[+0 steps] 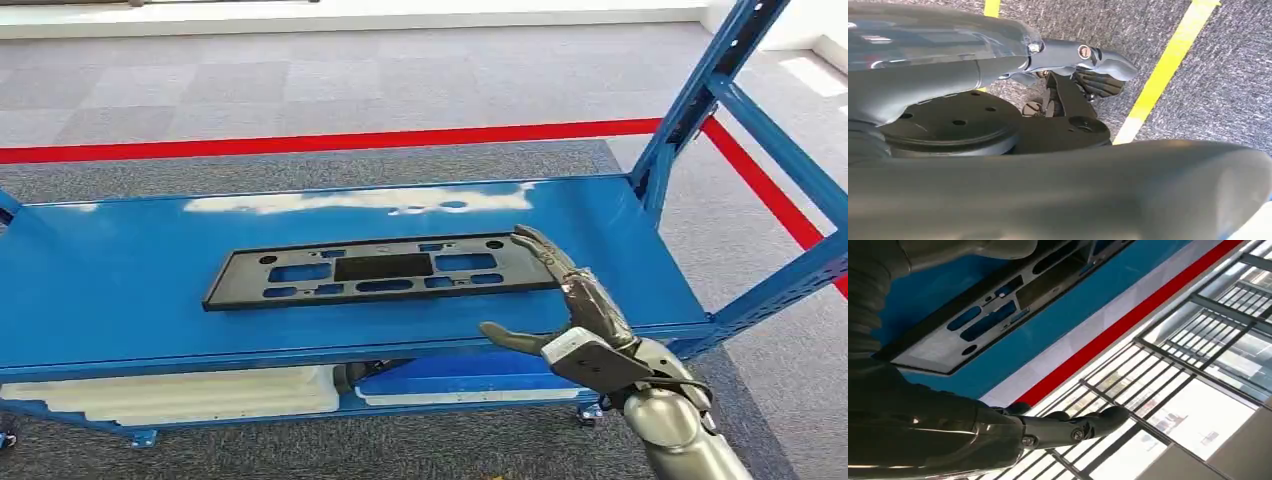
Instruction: Take the parts from the cabinet and place them on the table.
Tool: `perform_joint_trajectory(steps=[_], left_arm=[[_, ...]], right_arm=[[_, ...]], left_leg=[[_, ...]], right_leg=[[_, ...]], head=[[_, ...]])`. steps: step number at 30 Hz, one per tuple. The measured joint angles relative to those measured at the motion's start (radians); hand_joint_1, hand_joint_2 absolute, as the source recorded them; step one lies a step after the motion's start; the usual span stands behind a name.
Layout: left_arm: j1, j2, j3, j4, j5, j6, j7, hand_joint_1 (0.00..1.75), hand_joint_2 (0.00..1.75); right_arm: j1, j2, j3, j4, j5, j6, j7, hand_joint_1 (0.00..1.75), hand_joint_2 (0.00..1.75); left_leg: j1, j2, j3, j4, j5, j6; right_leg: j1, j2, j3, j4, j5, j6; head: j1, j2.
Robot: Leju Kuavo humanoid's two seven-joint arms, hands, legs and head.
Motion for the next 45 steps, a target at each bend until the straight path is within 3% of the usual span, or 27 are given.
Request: perform_joint_trajectory(steps=[45], left_arm=[[0.000,0.000,0.000,0.000,0.000,0.000,0.000,0.00,0.00]], right_arm=[[0.000,0.000,0.000,0.000,0.000,0.000,0.000,0.00,1.75]], left_leg=[[0.000,0.000,0.000,0.000,0.000,0.000]], right_leg=[[0.000,0.000,0.000,0.000,0.000,0.000]], head=[[0.000,0.000]])
